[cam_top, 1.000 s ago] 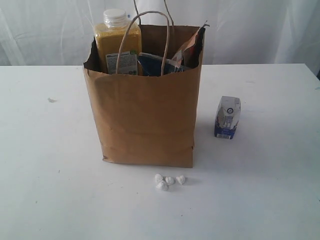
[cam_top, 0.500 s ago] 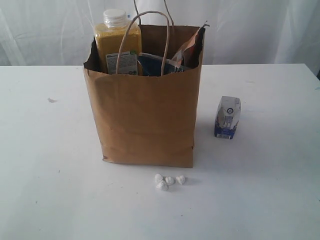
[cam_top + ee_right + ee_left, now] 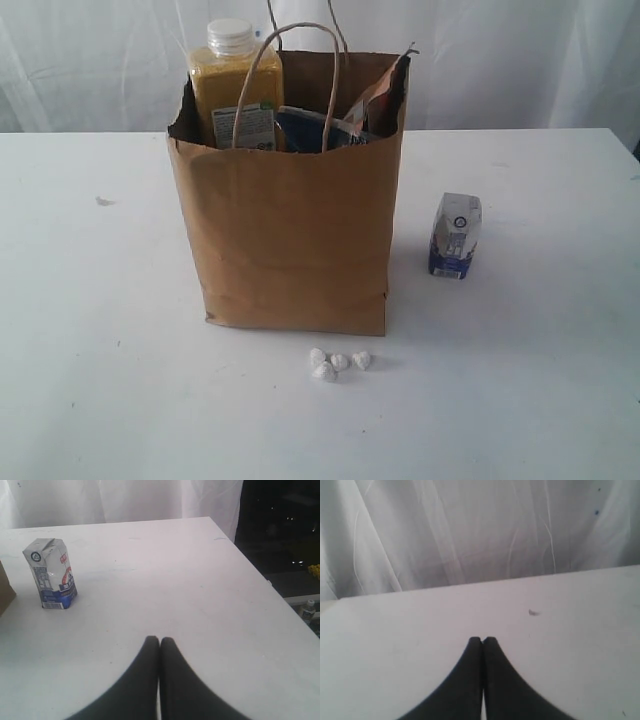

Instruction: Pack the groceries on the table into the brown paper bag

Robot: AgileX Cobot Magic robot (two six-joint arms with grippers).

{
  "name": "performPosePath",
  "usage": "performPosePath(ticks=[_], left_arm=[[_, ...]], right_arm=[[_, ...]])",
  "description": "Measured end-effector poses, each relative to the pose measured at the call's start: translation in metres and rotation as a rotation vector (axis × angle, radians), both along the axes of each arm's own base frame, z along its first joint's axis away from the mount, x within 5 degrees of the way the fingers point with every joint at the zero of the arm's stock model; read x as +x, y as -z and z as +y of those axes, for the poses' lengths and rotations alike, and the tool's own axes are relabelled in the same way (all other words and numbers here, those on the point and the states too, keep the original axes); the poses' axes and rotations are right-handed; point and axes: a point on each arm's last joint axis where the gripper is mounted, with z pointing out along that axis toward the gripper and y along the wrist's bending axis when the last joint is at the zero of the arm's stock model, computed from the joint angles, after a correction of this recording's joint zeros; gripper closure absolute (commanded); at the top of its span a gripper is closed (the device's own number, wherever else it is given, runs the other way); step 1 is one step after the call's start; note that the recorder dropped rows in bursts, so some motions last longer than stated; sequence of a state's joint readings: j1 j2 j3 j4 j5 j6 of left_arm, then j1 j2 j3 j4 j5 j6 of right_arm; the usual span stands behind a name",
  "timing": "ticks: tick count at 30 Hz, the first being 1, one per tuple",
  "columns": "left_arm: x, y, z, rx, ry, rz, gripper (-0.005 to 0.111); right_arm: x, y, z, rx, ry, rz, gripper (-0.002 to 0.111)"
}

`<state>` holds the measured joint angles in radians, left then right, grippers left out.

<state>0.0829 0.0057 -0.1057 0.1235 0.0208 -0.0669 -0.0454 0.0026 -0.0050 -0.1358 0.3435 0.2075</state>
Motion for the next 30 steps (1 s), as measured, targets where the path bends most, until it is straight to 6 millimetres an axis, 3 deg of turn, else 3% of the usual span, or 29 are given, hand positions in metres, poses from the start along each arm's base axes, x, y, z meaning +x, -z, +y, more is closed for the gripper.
performPosePath(ticks=[8,30], left_arm=[[0.003,0.039,0.000,-0.047,-0.002,0.165,0.107],[-0.001,0.054,0.000,-0.058,-0.007,0.317,0.107]], right_arm=[[0.000,0.000,0.000,0.000,0.000,0.000,0.108],[0.000,0.000,0.000,0.000,0.000,0.000,0.108]])
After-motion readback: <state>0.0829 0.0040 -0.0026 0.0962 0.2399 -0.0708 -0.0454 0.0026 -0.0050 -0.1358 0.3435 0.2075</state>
